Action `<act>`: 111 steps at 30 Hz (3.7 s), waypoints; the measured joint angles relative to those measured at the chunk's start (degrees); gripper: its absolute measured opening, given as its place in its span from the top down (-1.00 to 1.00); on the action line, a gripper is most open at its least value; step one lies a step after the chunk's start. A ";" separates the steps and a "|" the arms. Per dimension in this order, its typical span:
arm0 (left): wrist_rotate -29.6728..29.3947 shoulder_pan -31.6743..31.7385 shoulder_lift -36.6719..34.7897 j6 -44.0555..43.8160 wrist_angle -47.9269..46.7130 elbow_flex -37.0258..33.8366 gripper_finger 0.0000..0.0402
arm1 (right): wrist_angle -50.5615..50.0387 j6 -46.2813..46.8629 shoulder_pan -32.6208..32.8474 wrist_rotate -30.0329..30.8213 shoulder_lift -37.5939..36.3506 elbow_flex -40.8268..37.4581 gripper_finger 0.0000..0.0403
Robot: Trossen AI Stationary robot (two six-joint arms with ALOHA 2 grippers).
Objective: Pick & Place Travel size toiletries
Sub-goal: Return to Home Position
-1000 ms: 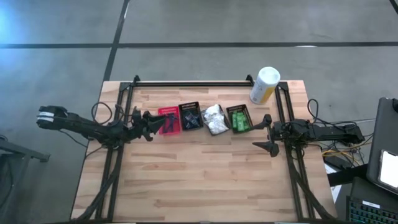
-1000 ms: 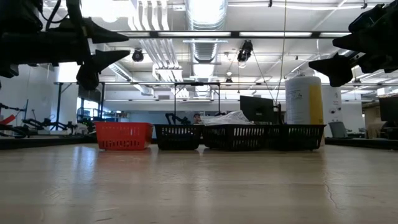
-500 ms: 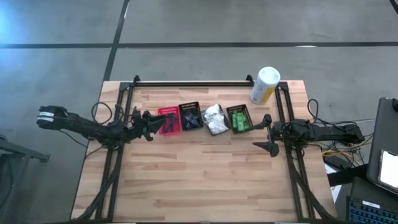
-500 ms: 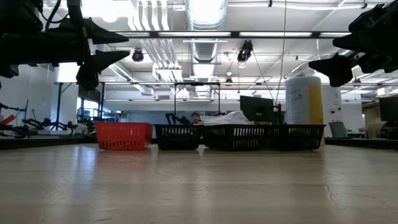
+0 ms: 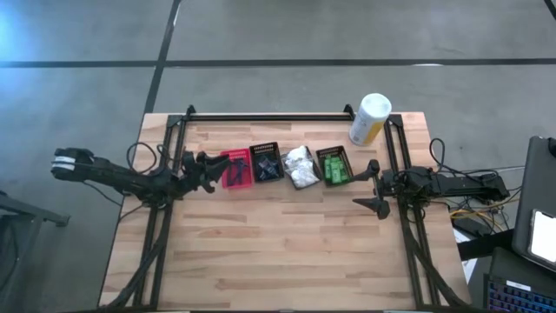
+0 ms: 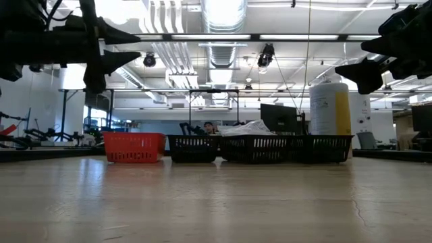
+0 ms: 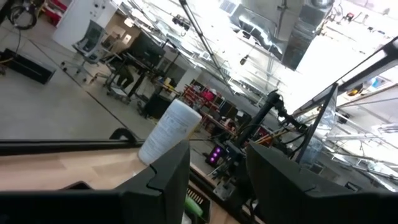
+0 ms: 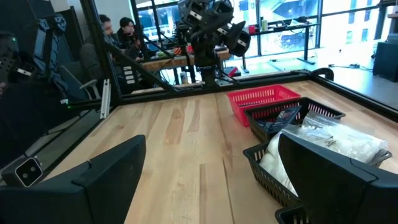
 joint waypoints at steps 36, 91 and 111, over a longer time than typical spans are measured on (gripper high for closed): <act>19.20 -0.02 -16.56 10.71 -17.95 0.38 0.18 | 0.00 0.00 0.00 0.01 0.00 0.00 -0.81; 13.51 0.22 -52.13 13.28 -27.86 -0.14 0.18 | 0.00 0.00 0.02 0.02 0.00 0.00 -0.81; 11.44 0.23 -52.21 25.09 -56.82 -1.70 0.18 | 0.00 0.00 0.02 0.00 0.00 0.00 -0.81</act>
